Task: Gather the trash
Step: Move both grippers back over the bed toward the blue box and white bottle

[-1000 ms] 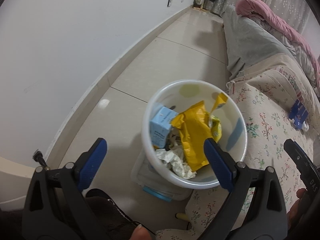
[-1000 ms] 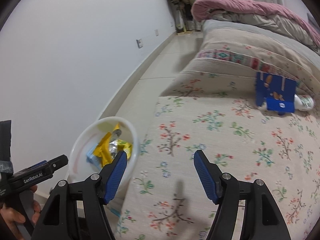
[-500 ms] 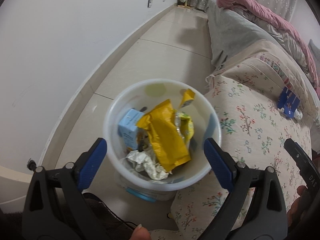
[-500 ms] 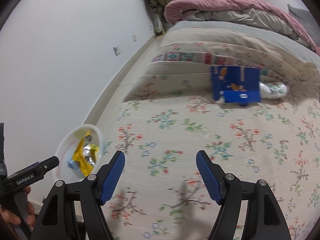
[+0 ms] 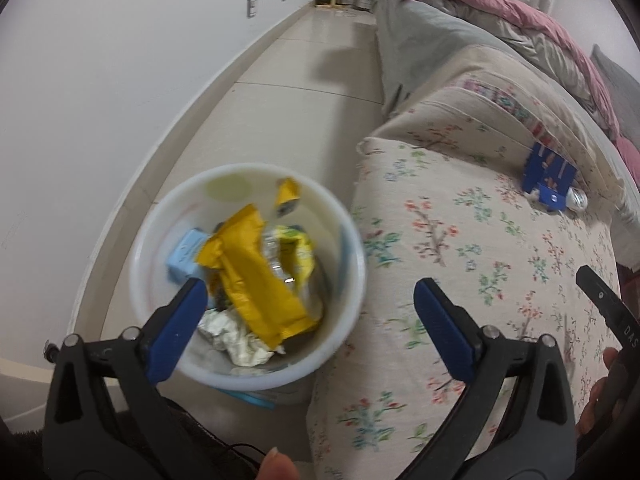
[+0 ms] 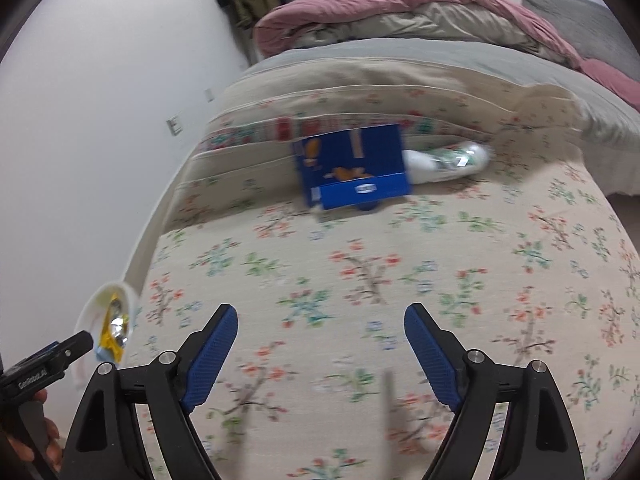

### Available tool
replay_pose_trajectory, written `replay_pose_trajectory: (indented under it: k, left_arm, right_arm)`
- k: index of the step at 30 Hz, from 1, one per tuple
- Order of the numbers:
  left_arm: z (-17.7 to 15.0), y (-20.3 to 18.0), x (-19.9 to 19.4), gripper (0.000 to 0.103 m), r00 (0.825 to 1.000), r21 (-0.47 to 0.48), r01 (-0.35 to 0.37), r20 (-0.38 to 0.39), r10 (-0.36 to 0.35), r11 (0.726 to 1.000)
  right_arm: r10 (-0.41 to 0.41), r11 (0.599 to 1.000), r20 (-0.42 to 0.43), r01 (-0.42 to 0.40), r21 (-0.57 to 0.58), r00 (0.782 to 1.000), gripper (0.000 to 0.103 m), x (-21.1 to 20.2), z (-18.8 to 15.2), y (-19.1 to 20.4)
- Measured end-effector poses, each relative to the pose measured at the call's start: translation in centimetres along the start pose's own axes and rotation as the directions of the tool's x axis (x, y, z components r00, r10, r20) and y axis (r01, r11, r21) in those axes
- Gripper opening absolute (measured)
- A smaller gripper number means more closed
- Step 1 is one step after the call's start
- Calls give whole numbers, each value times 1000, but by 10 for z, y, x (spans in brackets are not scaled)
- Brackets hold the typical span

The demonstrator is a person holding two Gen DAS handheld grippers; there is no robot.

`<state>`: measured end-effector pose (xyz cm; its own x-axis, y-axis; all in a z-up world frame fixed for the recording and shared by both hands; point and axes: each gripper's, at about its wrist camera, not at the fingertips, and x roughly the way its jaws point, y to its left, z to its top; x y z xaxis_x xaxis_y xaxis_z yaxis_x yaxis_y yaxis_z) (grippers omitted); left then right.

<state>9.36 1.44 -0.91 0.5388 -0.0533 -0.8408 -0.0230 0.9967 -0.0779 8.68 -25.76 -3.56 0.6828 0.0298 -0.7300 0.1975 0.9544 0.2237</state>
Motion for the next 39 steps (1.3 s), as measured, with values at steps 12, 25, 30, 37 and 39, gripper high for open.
replay_pose_trajectory:
  k: [12,25,30,37,39]
  left_arm:
    - [23,-52,13,102,998,66,64,-14,-64,996]
    - [59,-139,35,102,967,227,240,30,-253,944]
    - [68,-168,46,102,945,252,314,9,-326,915]
    - [81,-193,66,88,886,269,454,-33,-463,850]
    - [85,-196,73,82,859,255,504,-56,-508,825]
  right_arm:
    - [-124,984,5,122,133,992,103,10,21,-60]
    - [-204,955,24,194,223,979,103,16,48,-120]
    - [-207,950,12,198,242,978,103,23,54,-136]
    - [-194,947,2,187,262,981,103,31,57,-150]
    - [-188,946,2,181,268,982,103,32,57,-154]
